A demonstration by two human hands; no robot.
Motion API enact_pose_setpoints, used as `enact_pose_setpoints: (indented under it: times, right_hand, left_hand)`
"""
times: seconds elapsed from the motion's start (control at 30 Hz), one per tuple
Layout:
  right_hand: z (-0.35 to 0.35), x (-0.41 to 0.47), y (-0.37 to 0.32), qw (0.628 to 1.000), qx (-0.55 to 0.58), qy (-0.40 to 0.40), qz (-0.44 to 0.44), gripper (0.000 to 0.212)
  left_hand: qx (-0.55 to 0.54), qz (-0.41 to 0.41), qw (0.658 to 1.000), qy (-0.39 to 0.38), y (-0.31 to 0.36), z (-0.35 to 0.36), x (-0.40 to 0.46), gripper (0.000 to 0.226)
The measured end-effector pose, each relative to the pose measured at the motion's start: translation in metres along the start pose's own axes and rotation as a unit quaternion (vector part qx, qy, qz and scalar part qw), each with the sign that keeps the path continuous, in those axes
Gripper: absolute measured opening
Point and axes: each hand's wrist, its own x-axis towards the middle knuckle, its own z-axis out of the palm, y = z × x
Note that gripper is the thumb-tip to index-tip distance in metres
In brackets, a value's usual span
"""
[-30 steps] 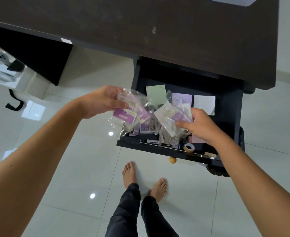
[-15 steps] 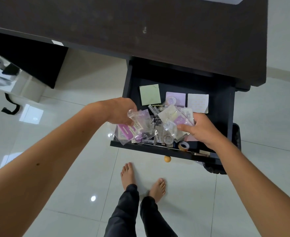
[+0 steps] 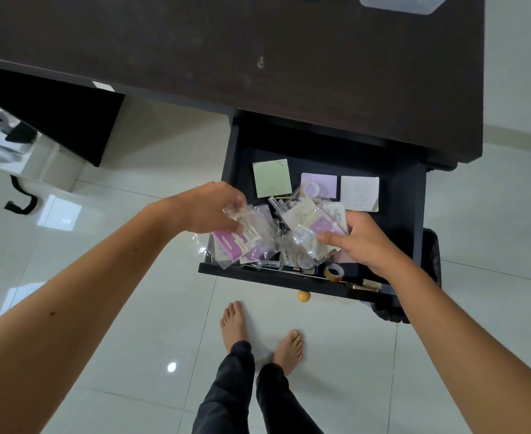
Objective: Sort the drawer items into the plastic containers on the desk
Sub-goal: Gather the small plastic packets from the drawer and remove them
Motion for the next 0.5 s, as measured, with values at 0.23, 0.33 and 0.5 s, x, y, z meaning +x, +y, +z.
enact_pose_setpoints:
  times: [0.23,0.33,0.5]
  right_hand:
    - [0.012,0.009,-0.027,0.994,-0.101,0.005,-0.044,0.009]
    - [0.022,0.012,-0.043,0.988,-0.14,-0.016,-0.069,0.011]
    - [0.051,0.027,-0.06,0.966,-0.229,-0.084,-0.092,0.019]
  left_hand:
    - [-0.266,-0.035,0.963,0.018,-0.034,-0.005,-0.023,0.048]
    - [-0.293,-0.035,0.954,0.052,-0.052,-0.004,-0.033,0.046]
    - [-0.349,-0.029,0.931,0.1,-0.08,-0.001,-0.055,0.037]
